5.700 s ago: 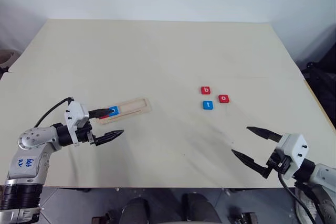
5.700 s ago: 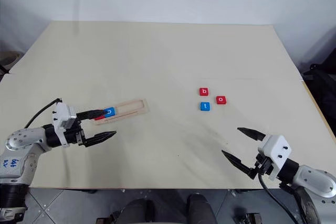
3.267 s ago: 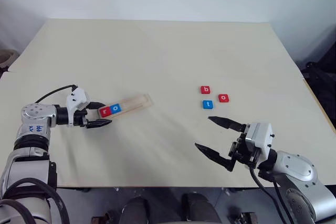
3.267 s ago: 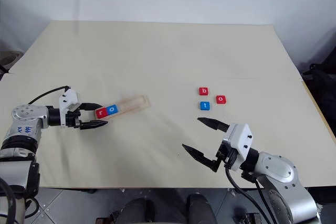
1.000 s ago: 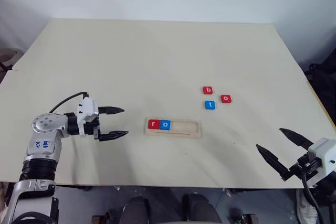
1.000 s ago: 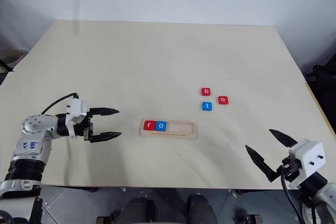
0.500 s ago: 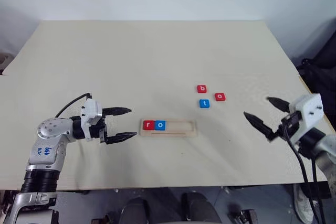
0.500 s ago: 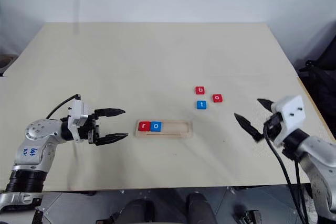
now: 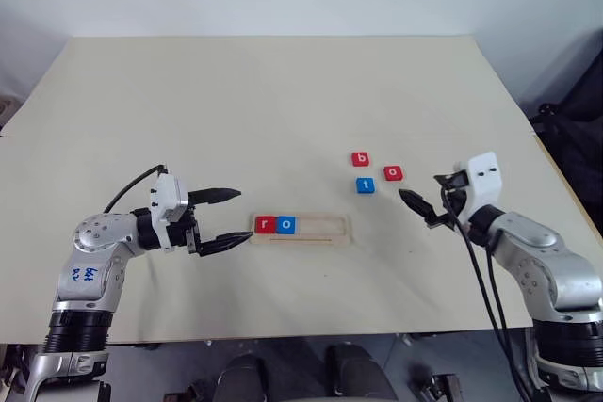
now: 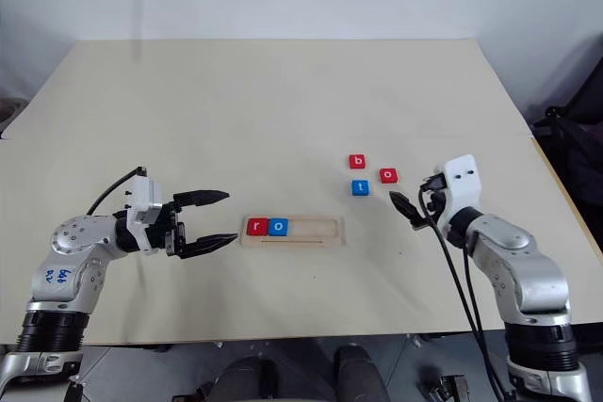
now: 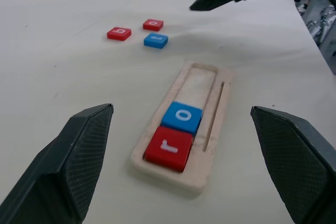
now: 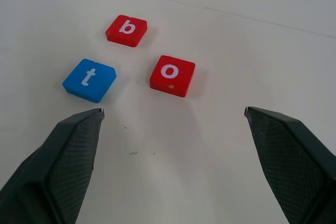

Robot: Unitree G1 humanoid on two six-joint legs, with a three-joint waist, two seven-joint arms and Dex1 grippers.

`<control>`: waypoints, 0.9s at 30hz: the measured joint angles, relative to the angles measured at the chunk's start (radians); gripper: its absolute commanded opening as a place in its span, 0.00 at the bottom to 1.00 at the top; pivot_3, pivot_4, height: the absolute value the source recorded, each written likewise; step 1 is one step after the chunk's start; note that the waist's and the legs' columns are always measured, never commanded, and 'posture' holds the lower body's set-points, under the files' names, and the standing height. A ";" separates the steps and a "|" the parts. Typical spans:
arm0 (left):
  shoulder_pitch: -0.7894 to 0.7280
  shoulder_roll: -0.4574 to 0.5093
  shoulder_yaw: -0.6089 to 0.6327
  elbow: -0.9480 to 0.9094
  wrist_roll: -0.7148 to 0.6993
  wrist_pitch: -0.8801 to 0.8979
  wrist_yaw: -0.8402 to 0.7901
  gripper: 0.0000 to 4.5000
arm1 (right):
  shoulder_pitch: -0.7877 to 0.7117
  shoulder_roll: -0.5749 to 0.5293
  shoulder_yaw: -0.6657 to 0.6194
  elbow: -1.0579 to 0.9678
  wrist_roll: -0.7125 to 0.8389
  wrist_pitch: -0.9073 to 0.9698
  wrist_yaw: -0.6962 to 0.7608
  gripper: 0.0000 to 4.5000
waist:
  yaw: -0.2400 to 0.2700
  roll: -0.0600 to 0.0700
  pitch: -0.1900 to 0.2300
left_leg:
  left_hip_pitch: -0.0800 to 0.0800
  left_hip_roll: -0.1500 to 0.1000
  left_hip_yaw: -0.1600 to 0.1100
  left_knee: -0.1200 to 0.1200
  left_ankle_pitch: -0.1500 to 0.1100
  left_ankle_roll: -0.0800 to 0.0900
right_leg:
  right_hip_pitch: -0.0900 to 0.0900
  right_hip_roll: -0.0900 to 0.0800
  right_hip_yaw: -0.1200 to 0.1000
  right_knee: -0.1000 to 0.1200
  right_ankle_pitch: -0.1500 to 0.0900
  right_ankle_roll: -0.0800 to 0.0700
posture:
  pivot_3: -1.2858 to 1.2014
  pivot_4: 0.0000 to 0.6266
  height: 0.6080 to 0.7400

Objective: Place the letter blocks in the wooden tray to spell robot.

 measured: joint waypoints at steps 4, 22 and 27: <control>0.011 -0.013 0.000 -0.002 0.000 0.000 0.016 0.99 | -0.027 0.040 0.019 0.003 -0.040 0.008 -0.048 1.00 | 0.001 0.000 0.000 | 0.000 0.000 0.000 0.000 0.000 0.000 | 0.000 0.000 0.000 0.000 0.000 0.000 | 0.52 0.24 1.00; 0.029 -0.015 0.006 -0.036 -0.001 0.009 0.034 0.99 | -0.061 0.078 0.028 -0.020 -0.077 0.082 -0.084 1.00 | 0.001 0.000 0.000 | 0.000 0.000 0.001 -0.001 0.000 0.000 | -0.001 0.000 0.000 0.000 0.000 0.000 | 0.52 0.24 1.00; 0.049 -0.015 0.008 -0.036 -0.001 0.004 0.046 0.99 | -0.092 0.082 0.029 -0.037 -0.075 0.124 -0.085 1.00 | 0.001 0.000 0.000 | -0.001 0.000 0.000 -0.001 0.000 0.000 | -0.001 -0.001 0.000 -0.001 0.000 0.000 | 0.52 0.24 1.00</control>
